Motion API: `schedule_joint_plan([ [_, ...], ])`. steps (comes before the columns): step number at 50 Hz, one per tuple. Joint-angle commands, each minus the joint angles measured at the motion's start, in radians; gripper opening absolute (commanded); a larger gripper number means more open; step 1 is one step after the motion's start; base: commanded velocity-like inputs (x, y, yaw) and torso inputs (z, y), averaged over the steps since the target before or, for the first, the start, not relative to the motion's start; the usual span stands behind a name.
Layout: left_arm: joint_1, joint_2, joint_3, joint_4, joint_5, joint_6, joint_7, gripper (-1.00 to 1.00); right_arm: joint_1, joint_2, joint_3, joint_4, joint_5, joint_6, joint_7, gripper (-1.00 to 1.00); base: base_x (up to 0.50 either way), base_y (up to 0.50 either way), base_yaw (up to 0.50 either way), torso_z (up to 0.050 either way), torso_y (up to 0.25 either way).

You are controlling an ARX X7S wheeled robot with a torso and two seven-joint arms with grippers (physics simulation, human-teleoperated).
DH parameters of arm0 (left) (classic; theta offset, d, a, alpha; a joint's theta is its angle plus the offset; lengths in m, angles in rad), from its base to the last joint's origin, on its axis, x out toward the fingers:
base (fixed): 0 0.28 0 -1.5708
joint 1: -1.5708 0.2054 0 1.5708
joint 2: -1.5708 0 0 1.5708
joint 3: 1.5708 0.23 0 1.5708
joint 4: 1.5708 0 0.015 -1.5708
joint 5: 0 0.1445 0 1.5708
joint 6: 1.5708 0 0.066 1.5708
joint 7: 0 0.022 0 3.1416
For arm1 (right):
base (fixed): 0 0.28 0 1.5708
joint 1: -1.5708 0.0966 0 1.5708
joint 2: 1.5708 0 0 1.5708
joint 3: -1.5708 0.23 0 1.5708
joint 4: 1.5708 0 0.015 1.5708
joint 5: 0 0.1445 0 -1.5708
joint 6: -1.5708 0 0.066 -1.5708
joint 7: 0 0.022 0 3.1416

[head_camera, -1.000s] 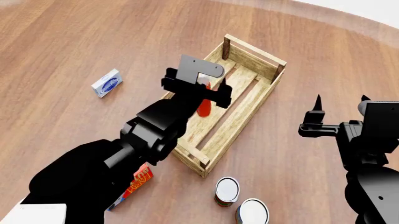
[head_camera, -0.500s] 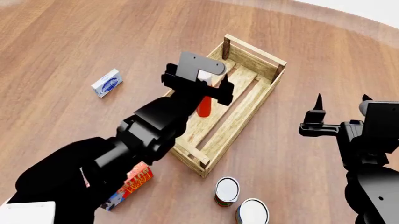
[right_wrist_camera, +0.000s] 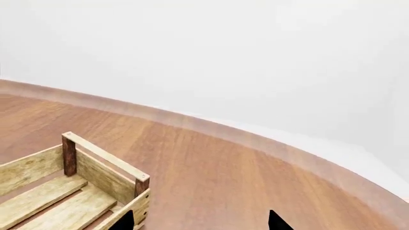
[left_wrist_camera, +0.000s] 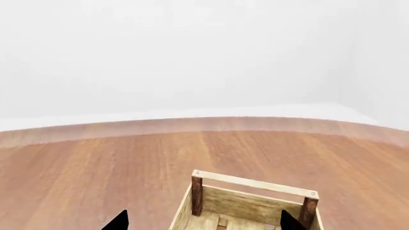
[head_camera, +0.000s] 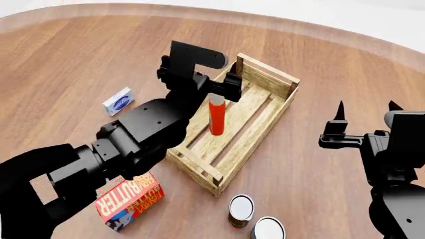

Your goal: Pick up the ketchup, and put it in the wooden tray.

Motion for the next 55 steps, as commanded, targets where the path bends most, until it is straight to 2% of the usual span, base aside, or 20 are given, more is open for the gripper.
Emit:
schedule_joint_plan([
  [1, -0.006, -0.152, -0.039, 0.238, 0.006, 0.051, -0.106, 1.0, 0.0, -0.001, -0.055, -0.122, -0.014, 0.103, 0.065, 1.0, 0.0, 0.0, 0.0, -0.021, 0.141],
  [6, 0.019, -0.234, -0.056, 0.326, 0.029, 0.1, -0.162, 1.0, 0.013, -0.013, -0.092, -0.128, -0.044, 0.083, 0.079, 1.0, 0.0, 0.0, 0.0, -0.022, 0.143],
  [18, 0.155, -0.413, -0.079, 0.465, 0.059, 0.213, -0.315, 1.0, -0.128, 0.016, -0.032, -0.298, -0.022, 0.07, 0.095, 1.0, 0.0, 0.0, 0.0, -0.022, 0.139],
  [31, 0.304, -0.584, -0.077, 0.663, 0.17, 0.328, -0.523, 1.0, -0.219, 0.008, -0.014, -0.449, -0.008, 0.105, 0.145, 1.0, 0.0, 0.0, 0.0, -0.018, 0.074],
  [41, 0.373, -0.654, -0.099, 0.692, 0.203, 0.395, -0.629, 1.0, -0.317, -0.003, 0.011, -0.544, 0.015, 0.12, 0.177, 1.0, 0.0, 0.0, 0.0, 0.0, 0.0],
  [55, 0.398, -0.731, -0.083, 0.693, 0.26, 0.374, -0.646, 1.0, -0.408, 0.002, 0.012, -0.583, -0.006, 0.105, 0.218, 1.0, 0.0, 0.0, 0.0, 0.0, 0.0],
])
